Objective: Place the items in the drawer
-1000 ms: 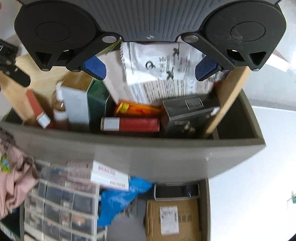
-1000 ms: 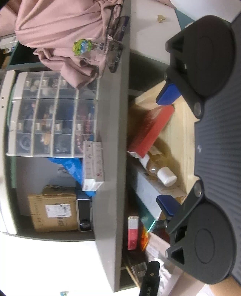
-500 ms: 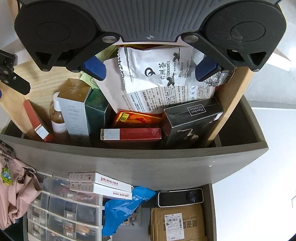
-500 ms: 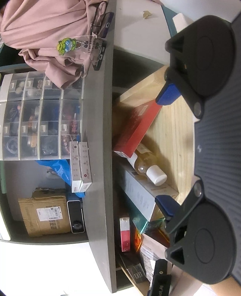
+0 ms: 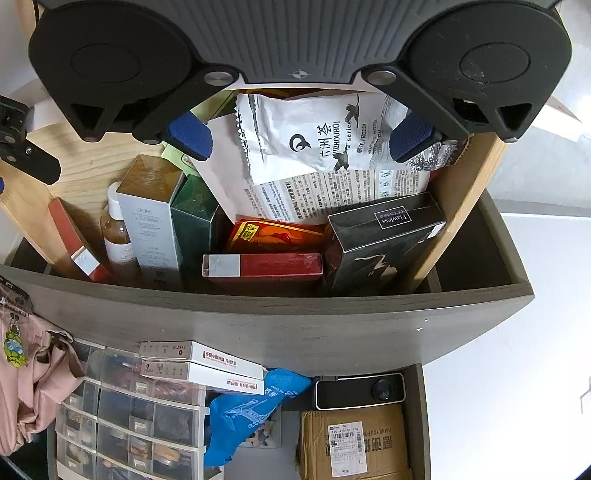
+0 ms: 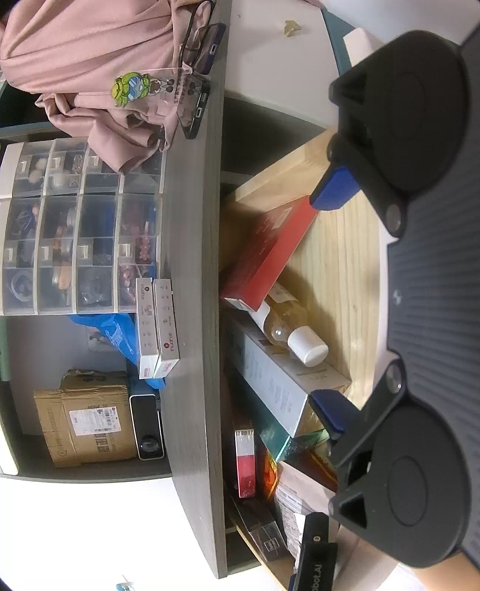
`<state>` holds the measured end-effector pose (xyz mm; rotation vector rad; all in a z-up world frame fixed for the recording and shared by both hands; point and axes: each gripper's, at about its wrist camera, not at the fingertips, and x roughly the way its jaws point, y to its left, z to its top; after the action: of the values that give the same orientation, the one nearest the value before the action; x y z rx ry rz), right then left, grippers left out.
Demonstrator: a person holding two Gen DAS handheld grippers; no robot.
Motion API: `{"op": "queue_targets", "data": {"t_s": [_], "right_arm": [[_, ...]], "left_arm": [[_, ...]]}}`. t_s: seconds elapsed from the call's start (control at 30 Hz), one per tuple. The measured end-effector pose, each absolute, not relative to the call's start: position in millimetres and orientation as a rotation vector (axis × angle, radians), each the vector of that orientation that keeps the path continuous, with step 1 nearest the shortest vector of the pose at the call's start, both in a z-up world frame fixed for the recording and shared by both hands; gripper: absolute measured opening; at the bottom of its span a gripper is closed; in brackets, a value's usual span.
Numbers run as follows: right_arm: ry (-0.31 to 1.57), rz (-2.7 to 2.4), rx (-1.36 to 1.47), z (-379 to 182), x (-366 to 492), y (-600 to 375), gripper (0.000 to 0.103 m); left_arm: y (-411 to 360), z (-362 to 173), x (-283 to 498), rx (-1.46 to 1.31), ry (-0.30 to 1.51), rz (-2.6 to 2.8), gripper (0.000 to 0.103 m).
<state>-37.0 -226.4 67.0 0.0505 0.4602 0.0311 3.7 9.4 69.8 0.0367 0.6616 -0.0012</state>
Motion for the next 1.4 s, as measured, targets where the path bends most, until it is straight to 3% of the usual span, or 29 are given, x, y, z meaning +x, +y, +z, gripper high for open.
{"op": "queue_targets", "data": {"t_s": [0.3,0.83,1.4], "right_arm": [[0.467,0.036,0.052,67.2,-36.7,-226.6,0.103],[0.513,0.058,0.036,70.6,-30.0,-228.3,0.103],[0.422,0.099,-0.072,128.3,26.4,-222.8,0.103]], "left_arm": [[20.2,81.8,4.9,-0.078,0.64,-0.007,0.103],[15.9,100.6,24.8,-0.045,0.646,-0.022,0.103],[19.5,102.1,50.1,-0.047,0.711,-0.033,0.103]]}}
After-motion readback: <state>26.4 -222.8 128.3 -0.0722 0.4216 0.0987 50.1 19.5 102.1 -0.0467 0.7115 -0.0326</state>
